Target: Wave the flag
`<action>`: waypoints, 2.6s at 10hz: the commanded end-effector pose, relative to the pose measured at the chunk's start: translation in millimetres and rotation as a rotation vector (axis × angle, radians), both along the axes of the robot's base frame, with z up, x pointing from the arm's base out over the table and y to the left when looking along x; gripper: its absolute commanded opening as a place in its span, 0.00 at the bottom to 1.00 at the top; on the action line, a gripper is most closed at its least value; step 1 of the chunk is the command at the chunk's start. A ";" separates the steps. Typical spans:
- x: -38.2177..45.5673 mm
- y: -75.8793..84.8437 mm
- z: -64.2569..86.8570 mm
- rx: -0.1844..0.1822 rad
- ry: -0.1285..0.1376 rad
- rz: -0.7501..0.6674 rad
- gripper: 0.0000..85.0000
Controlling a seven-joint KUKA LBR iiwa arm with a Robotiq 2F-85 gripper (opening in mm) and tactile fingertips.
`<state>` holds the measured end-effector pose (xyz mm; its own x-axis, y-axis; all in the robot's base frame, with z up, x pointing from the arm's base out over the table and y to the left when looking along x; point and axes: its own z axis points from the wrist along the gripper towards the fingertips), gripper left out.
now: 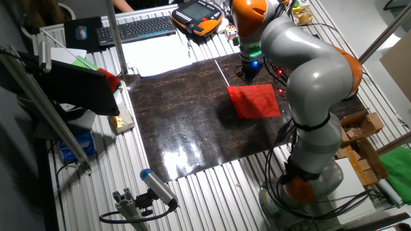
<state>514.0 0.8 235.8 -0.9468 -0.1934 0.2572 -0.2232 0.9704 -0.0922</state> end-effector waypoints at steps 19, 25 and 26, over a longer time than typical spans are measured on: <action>0.0 0.0 0.1 0.035 -0.139 -0.121 0.01; 34.6 16.6 -13.5 0.022 -0.179 -0.182 0.01; 46.5 18.3 -18.4 0.015 -0.183 -0.197 0.01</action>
<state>556.4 19.2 215.5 -0.9971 0.0015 0.0767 -0.0062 0.9951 -0.0991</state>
